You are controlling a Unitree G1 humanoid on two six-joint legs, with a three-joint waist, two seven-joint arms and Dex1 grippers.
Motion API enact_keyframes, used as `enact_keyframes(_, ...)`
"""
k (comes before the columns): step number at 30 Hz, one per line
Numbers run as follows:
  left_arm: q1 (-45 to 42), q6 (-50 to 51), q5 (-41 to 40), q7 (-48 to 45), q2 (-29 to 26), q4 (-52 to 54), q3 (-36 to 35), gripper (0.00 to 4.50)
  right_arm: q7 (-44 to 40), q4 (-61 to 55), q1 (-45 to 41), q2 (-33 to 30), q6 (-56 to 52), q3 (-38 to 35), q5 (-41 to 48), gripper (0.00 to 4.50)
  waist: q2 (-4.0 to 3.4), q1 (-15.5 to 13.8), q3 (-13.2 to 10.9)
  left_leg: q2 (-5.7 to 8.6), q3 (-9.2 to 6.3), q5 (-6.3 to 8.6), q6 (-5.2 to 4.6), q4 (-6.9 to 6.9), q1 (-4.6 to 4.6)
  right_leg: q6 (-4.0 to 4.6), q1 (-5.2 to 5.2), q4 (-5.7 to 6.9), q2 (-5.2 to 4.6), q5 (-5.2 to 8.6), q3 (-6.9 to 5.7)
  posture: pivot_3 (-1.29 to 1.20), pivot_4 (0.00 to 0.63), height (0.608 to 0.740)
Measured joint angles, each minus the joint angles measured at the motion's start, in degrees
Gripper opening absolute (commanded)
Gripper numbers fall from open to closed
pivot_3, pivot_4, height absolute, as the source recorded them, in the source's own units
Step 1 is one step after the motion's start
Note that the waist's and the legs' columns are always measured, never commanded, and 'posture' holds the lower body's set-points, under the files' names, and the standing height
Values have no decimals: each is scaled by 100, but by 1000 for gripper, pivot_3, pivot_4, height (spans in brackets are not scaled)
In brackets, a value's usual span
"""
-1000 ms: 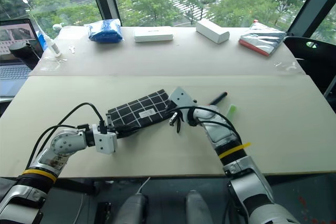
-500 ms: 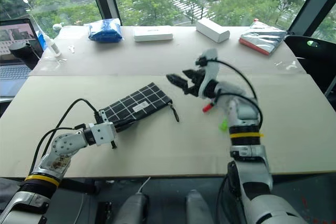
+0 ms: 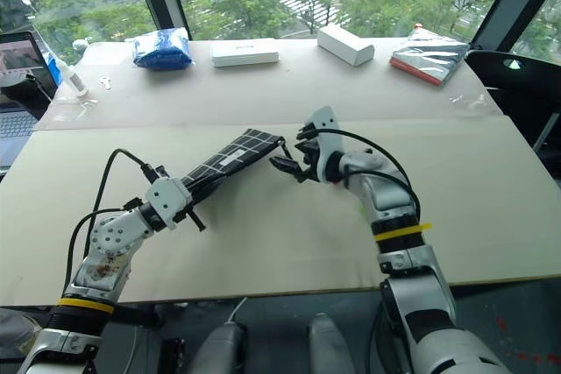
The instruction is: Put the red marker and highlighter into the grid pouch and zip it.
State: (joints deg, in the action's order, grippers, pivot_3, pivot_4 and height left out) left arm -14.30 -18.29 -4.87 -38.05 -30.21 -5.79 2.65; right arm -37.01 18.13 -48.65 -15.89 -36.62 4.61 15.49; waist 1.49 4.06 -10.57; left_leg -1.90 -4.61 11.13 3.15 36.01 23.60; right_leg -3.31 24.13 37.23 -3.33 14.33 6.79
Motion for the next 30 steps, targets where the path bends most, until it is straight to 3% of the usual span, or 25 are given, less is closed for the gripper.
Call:
enact_keyframes(19, 74, 216, -1, 27, 133, 287, -50, 0, 25, 1427, -307, 197, 967, 179, -661, 4340, 0, -3, 0, 0, 0, 0, 1, 0, 0, 0, -1, -1, 0, 0, -1, 0, 150, 740)
enact_keyframes(23, 73, 224, -1, 27, 167, 290, -53, 0, 68, 1683, -309, 297, 1137, 193, -793, 3490, 0, -2, 0, 0, 0, 0, 1, 0, 0, 0, -1, -1, 0, 0, 0, 0, 150, 740)
enact_keyframes(30, 67, 238, 0, 27, 233, 308, -54, 0, -180, 1718, -308, 348, 1308, 194, -799, 905, 0, -1, 0, 0, 0, -1, 1, 1, 0, 1, -2, -1, 0, -1, -1, 0, 150, 740)
